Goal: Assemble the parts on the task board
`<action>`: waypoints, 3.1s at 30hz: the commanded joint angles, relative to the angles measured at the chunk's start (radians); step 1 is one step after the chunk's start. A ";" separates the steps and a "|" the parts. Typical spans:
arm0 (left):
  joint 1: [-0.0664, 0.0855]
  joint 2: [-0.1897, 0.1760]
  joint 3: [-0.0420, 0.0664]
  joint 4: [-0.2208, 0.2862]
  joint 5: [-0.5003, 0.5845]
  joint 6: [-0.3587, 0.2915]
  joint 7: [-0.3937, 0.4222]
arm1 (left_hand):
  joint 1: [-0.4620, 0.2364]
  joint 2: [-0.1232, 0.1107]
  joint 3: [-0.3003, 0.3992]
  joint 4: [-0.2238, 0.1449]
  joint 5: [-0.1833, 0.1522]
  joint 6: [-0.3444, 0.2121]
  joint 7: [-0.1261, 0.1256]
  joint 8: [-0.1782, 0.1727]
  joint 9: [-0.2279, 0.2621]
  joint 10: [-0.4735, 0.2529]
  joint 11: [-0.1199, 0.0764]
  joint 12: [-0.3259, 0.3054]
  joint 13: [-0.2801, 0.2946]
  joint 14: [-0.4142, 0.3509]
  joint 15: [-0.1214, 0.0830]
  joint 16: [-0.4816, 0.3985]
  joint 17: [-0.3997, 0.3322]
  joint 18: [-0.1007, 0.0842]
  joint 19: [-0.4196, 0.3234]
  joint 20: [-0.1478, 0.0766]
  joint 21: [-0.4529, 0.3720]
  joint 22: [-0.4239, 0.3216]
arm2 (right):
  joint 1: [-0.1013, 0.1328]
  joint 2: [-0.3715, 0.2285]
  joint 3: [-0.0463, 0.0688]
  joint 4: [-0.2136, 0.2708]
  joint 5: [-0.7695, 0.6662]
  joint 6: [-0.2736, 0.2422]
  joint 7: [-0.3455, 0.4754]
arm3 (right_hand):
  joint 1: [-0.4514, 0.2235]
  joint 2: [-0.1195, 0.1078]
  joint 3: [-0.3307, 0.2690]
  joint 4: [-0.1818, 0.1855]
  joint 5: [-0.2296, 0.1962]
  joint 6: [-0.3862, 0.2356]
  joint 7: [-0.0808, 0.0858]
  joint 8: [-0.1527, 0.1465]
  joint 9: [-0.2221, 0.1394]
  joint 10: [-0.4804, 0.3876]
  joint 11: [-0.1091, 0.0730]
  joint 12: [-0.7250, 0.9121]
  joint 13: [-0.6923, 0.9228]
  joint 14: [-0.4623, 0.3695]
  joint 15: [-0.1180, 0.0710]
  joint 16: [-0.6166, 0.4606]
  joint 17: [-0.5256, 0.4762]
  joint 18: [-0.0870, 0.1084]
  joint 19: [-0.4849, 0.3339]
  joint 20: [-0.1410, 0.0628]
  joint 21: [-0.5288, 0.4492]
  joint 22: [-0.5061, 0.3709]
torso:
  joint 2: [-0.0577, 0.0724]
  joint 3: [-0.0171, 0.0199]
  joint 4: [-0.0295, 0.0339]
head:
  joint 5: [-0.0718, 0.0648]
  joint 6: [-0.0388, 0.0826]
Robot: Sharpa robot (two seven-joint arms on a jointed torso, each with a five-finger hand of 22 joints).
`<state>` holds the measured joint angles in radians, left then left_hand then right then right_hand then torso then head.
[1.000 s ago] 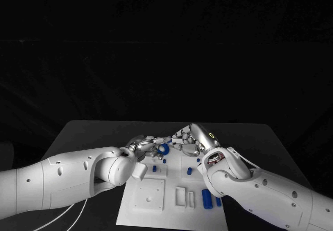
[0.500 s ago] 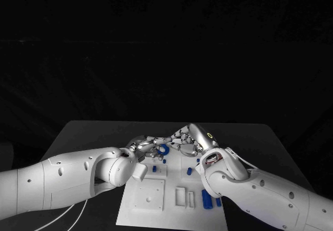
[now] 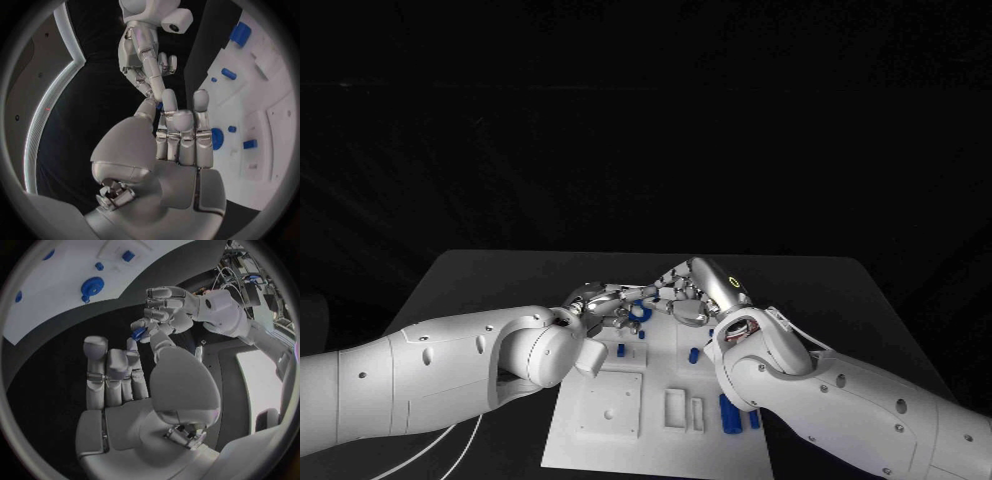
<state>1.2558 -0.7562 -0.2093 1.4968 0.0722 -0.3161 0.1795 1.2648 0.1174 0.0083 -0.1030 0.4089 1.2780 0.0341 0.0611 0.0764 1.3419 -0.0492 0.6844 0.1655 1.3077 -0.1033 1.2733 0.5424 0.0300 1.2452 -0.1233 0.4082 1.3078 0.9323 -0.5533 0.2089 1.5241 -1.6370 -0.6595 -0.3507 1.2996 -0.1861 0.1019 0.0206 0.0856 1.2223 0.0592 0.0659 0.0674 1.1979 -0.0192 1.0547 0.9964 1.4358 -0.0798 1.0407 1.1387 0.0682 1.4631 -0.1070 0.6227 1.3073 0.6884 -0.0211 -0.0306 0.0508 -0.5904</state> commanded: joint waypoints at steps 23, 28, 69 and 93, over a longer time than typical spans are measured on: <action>0.000 0.006 0.002 0.006 0.002 0.020 0.004 | -0.006 0.003 0.071 -0.066 0.016 0.006 -0.004 0.004 0.002 -0.008 -0.003 -0.005 -0.002 0.004 -0.003 -0.005 0.002 -0.006 -0.007 -0.002 0.007 0.018 | -0.003 0.007 -0.004 0.000 -0.027 0.029 0.029 | 0.004 0.043 0.377 -0.173 -0.031 0.035 0.004 -0.004 -0.002 -0.019 -0.007 0.018 -0.004 -0.011 -0.004 -0.001 -0.003 0.011 -0.009 0.003 0.007 0.073 | 0.000 0.0001 -0.0001 | -0.001 -0.003; 0.000 0.006 0.002 0.006 0.002 0.024 0.001 | -0.006 0.003 0.071 -0.066 0.016 0.006 -0.004 0.004 0.002 -0.008 -0.003 -0.005 -0.002 0.004 -0.003 -0.005 0.002 -0.006 -0.007 -0.002 0.007 0.018 | -0.003 0.007 -0.004 0.001 -0.024 0.029 0.034 | -0.019 0.054 0.436 -0.183 -0.032 0.045 0.003 -0.003 -0.002 -0.017 -0.009 0.019 -0.001 -0.011 -0.005 -0.001 -0.002 0.011 -0.013 0.002 0.017 0.072 | 0.000 0.0004 0.0000 | -0.003 -0.004; 0.000 -0.014 0.002 -0.019 -0.102 0.138 -0.097 | -0.140 -0.179 -0.119 0.149 -0.213 -0.200 0.055 0.009 -0.007 -0.122 0.049 0.019 -0.013 -0.030 0.040 -0.002 -0.013 0.023 -0.014 0.042 -0.021 0.016 | -0.004 -0.014 -0.004 -0.001 0.078 0.098 0.093 | -0.053 0.076 0.521 -0.195 -0.017 0.054 0.001 -0.002 -0.001 -0.016 -0.011 0.016 0.004 -0.015 -0.006 0.000 -0.001 0.011 -0.027 0.001 0.041 0.071 | 0.001 0.0001 0.0006 | -0.007 -0.012; 0.000 -0.028 0.002 -0.091 -0.273 0.248 -0.136 | -0.253 -0.108 -0.174 0.176 -0.112 -0.422 0.002 0.591 0.507 -0.183 0.027 0.100 0.040 -0.045 0.025 -0.003 -0.022 0.003 -0.022 0.027 -0.034 0.017 | -0.010 -0.051 -0.004 0.022 0.163 0.144 0.159 | -0.057 0.091 0.507 -0.207 -0.012 0.052 0.002 -0.002 -0.001 -0.017 -0.010 0.017 0.009 -0.017 -0.006 -0.001 -0.001 0.013 -0.030 0.002 0.040 0.071 | 0.000 0.0005 -0.0004 | 0.000 -0.023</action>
<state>1.2549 -0.7854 -0.2080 1.4063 -0.1472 -0.1245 0.0520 1.0182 0.0105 -0.1657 0.0687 0.2939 0.8691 0.0370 0.6285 0.5630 1.1655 -0.0220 0.7749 0.2007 1.2666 -0.0771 1.2699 0.5211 0.0380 1.2253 -0.0966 0.3772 1.3077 0.9244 -0.6034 0.2051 1.5424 -1.5003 -0.5412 -0.2215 1.2434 -0.1036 0.6103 -0.1842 0.0696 1.2510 0.0687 0.0550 0.0594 1.1829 -0.0250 1.0684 1.0040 1.4219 -0.0804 1.0406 1.1379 0.0685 1.4398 -0.1053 0.6599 1.3073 0.6889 -0.0210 -0.0307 0.0498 -0.6117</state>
